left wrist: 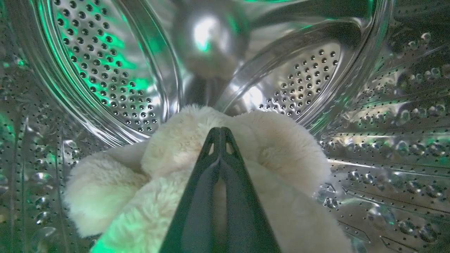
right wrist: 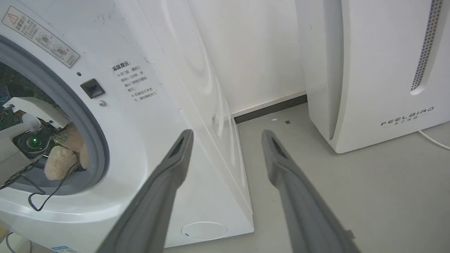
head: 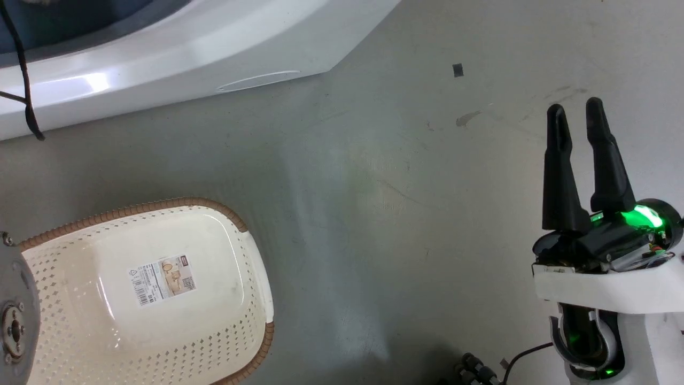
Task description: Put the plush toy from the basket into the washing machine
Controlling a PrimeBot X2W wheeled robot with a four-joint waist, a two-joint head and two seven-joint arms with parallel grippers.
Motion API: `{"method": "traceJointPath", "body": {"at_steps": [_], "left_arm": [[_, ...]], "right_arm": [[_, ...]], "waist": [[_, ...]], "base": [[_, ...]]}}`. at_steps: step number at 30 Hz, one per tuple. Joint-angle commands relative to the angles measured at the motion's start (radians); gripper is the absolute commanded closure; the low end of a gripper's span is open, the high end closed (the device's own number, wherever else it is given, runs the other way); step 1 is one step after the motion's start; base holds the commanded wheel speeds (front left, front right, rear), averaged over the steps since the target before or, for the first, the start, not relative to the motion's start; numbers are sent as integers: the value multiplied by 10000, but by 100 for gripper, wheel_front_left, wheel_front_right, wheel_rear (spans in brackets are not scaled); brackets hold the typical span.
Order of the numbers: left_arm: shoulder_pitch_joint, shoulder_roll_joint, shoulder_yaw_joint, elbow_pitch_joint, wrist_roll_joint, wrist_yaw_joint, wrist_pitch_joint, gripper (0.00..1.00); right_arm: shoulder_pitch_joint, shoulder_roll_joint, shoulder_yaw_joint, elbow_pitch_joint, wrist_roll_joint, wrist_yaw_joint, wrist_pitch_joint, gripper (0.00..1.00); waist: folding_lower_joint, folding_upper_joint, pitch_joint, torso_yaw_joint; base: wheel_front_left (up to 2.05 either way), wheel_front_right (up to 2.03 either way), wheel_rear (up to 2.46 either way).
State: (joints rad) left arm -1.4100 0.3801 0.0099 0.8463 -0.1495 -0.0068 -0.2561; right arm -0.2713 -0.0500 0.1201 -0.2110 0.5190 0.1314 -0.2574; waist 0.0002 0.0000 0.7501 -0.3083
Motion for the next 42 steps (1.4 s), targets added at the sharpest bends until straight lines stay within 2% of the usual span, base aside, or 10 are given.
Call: {"method": "traceJointPath", "body": {"at_steps": [1,2,10,17,28,34,42], "left_arm": [[-17,-31,100,-123,37,126,-57,53],[89,-78,113,-28,37,134,-57,0],[1145,-483,-105,365,243,89,-57,0],[2570,-1003,-88,-248,235,122,-57,0],[6308,-2015,374,-3544,504,671,-57,0],[8322,-2608,463,-4974,740,759,-57,0],[10394,-3092,82,-5895,946,672,-57,0]], "right_arm": [[-160,-2,53,0,-72,-7,-44,0],[-157,-2,43,21,-79,-7,-44,0],[-64,-2,129,256,-287,-7,-44,0],[149,-2,63,572,-515,-7,-44,0],[690,-2,-161,987,-1487,-7,-44,0],[1150,-2,-546,1238,-1969,-7,-44,0],[1967,-2,-951,1551,-2450,-7,-44,0]], "waist": [[-2,0,-19,49],[-2,0,-61,80],[-2,0,-884,516],[-2,0,-1730,976],[-2,0,-3517,1700],[-2,0,-4488,2120],[-2,0,-5769,2708]], "base": [[0,0,0],[0,0,0],[0,0,0],[0,0,0],[0,0,0],[0,0,0],[0,0,0]]}}
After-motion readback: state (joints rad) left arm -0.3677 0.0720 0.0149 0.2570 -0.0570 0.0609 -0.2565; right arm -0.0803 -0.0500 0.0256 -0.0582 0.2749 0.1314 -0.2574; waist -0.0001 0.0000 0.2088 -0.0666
